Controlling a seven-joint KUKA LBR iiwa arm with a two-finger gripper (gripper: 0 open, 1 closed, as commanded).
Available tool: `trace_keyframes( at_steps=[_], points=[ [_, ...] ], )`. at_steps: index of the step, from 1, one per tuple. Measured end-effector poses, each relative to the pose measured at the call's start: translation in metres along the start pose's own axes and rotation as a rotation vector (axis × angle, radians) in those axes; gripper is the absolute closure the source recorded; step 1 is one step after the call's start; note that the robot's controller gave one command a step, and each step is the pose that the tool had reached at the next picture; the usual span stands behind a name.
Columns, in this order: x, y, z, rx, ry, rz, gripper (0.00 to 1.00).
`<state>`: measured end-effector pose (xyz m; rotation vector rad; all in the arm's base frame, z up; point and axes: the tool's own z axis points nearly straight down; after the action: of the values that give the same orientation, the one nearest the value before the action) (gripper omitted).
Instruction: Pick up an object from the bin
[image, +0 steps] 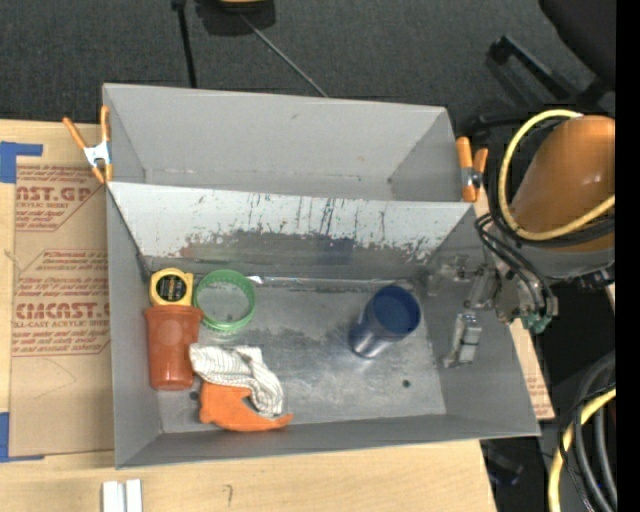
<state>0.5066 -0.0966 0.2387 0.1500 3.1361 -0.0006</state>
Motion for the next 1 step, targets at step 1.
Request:
trace_keyframes(
  at_steps=[1],
  points=[
    [-0.0184,0.0254,0.052,0.001,-0.008,-0.025,0.0]
  ],
)
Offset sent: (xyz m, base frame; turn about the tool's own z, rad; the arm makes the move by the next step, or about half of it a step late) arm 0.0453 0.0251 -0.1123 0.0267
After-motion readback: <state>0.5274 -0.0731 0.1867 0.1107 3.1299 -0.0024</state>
